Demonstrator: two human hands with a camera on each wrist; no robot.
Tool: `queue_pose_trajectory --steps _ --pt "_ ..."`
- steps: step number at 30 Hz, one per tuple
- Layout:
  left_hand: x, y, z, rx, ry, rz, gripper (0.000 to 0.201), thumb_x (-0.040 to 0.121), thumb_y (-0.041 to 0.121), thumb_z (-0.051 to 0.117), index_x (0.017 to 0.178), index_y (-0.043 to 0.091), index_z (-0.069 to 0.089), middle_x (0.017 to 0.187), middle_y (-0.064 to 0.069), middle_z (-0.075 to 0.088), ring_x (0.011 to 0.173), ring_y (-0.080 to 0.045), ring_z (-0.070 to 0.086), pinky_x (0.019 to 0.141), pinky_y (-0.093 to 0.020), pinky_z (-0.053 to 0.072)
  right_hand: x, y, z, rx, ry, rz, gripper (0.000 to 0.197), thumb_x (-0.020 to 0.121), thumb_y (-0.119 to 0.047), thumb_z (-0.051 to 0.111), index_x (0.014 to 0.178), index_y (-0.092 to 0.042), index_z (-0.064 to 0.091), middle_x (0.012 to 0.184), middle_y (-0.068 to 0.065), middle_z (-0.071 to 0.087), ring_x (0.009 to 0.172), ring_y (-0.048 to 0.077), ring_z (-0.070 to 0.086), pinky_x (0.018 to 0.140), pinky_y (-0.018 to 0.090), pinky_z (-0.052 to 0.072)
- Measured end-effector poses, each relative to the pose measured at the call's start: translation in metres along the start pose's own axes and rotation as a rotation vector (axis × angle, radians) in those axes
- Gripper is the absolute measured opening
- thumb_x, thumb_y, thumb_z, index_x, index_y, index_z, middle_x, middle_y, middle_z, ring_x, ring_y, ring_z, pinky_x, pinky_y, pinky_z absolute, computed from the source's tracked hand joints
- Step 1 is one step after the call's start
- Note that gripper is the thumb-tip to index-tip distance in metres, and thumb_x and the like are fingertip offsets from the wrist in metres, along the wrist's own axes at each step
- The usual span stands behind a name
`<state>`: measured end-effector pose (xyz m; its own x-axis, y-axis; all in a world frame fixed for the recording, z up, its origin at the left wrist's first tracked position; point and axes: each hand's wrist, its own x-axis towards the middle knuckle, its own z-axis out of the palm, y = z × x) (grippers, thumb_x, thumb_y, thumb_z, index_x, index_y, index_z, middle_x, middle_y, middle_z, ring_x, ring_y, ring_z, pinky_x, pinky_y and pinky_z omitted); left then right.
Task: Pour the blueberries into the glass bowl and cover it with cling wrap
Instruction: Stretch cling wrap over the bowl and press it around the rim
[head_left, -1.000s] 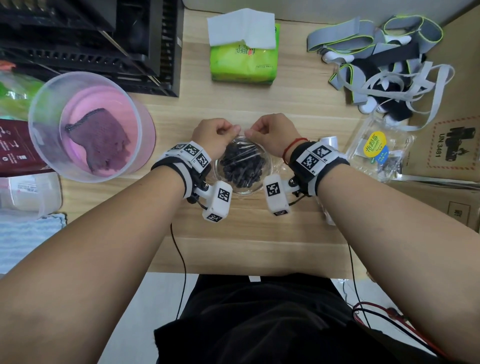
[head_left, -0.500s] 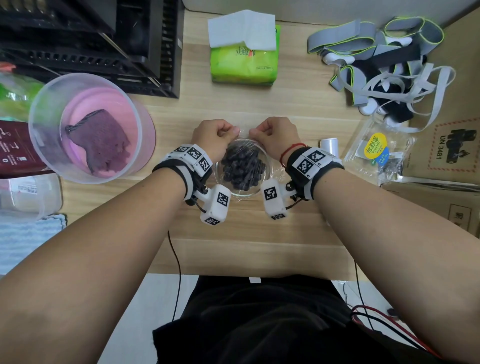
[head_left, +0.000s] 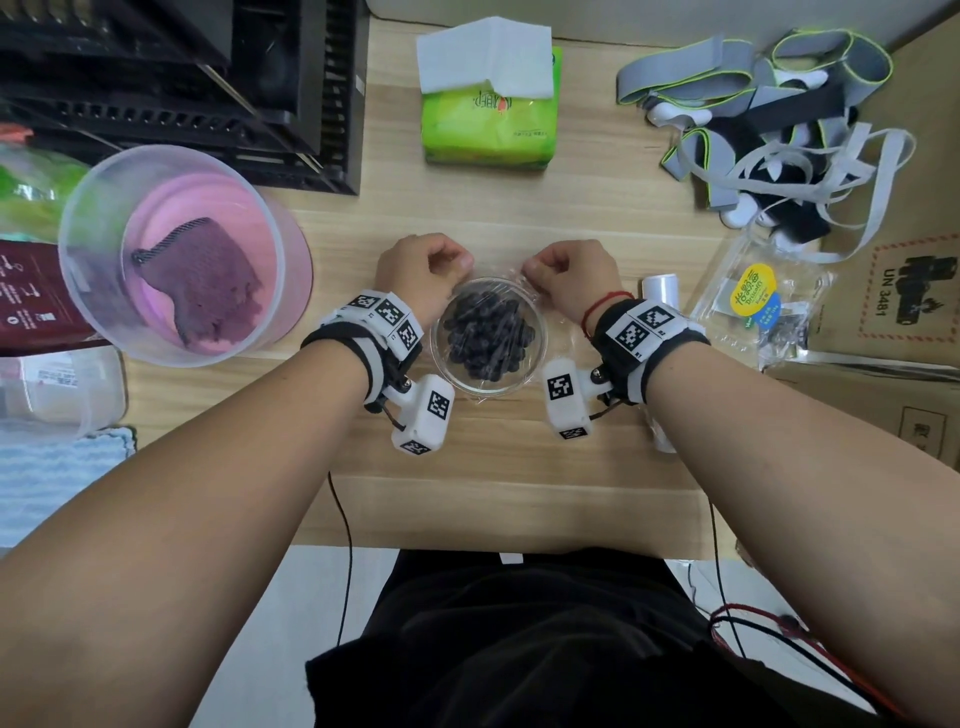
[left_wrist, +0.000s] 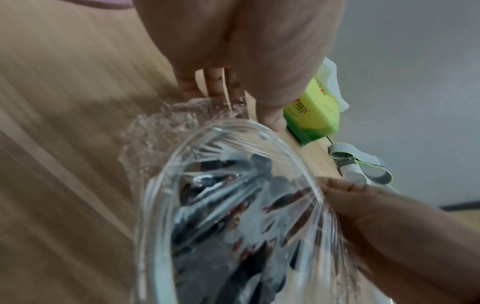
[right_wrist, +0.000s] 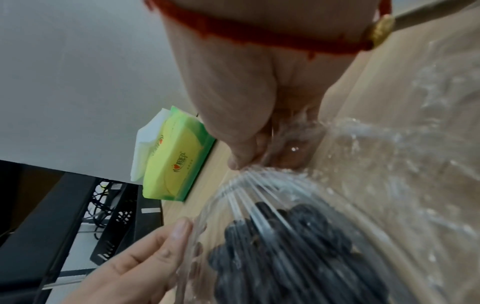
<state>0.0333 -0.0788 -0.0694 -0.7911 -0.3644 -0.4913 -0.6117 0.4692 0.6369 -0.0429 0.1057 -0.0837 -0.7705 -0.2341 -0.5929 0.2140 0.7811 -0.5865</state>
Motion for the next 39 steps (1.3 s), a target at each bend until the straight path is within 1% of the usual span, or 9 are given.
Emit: queue_pose_trajectory --steps 4,7,13,17,23,29,33,36,39 --pt "-0.003 0.008 -0.001 0.065 0.001 0.117 0.014 0.079 0.042 0.077 0.092 0.041 0.073 0.099 0.009 0.05 0.105 -0.015 0.05 0.101 -0.045 0.042 -0.006 -0.012 -0.012 0.014 0.082 -0.117 0.015 0.089 -0.035 0.069 0.086 -0.021 0.075 0.073 -0.008 0.07 0.066 0.003 0.061 0.064 0.014 0.045" --pt "-0.006 0.014 0.0 0.092 0.03 0.17 0.044 0.075 0.035 0.082 0.117 0.039 0.068 0.107 0.01 0.044 0.113 -0.015 0.045 0.106 -0.042 0.037 -0.012 -0.019 -0.014 -0.019 0.035 -0.201 0.016 0.087 -0.035 0.071 0.087 -0.02 0.077 0.077 -0.005 0.073 0.074 0.01 0.066 0.072 0.022 0.051" --pt "-0.009 0.014 0.003 0.111 -0.072 0.19 0.015 0.081 0.031 0.08 0.094 0.024 0.08 0.09 0.005 0.072 0.086 -0.016 0.065 0.087 -0.039 0.054 -0.026 -0.014 -0.012 -0.126 -0.018 -0.255 0.019 0.083 -0.038 0.075 0.087 -0.019 0.079 0.072 -0.008 0.069 0.069 0.006 0.061 0.069 0.018 0.049" --pt "-0.011 0.018 0.004 0.136 -0.039 0.161 0.016 0.082 0.031 0.079 0.094 0.022 0.081 0.091 0.002 0.078 0.088 -0.017 0.068 0.089 -0.036 0.055 -0.029 -0.013 -0.006 -0.192 0.017 -0.252 0.02 0.085 -0.036 0.073 0.088 -0.017 0.079 0.074 -0.006 0.069 0.069 0.008 0.059 0.066 0.017 0.041" --pt "-0.014 0.025 0.004 0.226 -0.047 0.147 0.013 0.084 0.032 0.077 0.093 0.024 0.081 0.092 0.001 0.078 0.09 -0.018 0.068 0.089 -0.032 0.054 -0.036 -0.015 -0.005 -0.285 -0.04 -0.297 0.023 0.088 -0.035 0.068 0.096 -0.016 0.079 0.087 0.004 0.077 0.082 0.021 0.068 0.079 0.032 0.053" --pt "-0.016 0.023 0.006 0.274 -0.086 0.101 0.011 0.088 0.032 0.072 0.092 0.027 0.081 0.089 0.003 0.077 0.089 -0.019 0.067 0.084 -0.028 0.052 -0.037 -0.02 0.003 -0.416 -0.116 -0.219 0.029 0.094 -0.035 0.06 0.072 -0.017 0.069 0.057 -0.002 0.055 0.055 0.015 0.047 0.053 0.025 0.035" --pt "-0.026 0.006 0.016 0.259 -0.127 0.07 0.013 0.091 0.02 0.069 0.089 0.023 0.081 0.09 0.005 0.077 0.088 -0.016 0.068 0.083 -0.021 0.049 -0.045 -0.013 0.015 -0.396 -0.136 -0.179 0.023 0.095 -0.02 0.058 0.082 -0.013 0.075 0.067 -0.003 0.061 0.069 0.017 0.056 0.068 0.026 0.046" --pt "-0.031 0.001 0.016 0.226 -0.099 0.105 0.013 0.091 0.019 0.067 0.09 0.021 0.08 0.087 0.002 0.076 0.081 -0.015 0.065 0.079 -0.024 0.049 -0.048 -0.013 0.019 -0.437 -0.092 -0.24 0.022 0.096 -0.022 0.057 0.09 -0.013 0.075 0.078 0.004 0.07 0.074 0.021 0.058 0.07 0.025 0.04" --pt "-0.028 0.007 0.009 0.22 -0.054 0.125 0.014 0.092 0.02 0.066 0.09 0.023 0.08 0.087 0.004 0.075 0.08 -0.012 0.061 0.079 -0.024 0.046 -0.044 -0.017 0.018 -0.416 -0.033 -0.285 0.019 0.095 -0.023 0.058 0.097 -0.014 0.074 0.088 0.006 0.074 0.083 0.026 0.064 0.076 0.031 0.048"
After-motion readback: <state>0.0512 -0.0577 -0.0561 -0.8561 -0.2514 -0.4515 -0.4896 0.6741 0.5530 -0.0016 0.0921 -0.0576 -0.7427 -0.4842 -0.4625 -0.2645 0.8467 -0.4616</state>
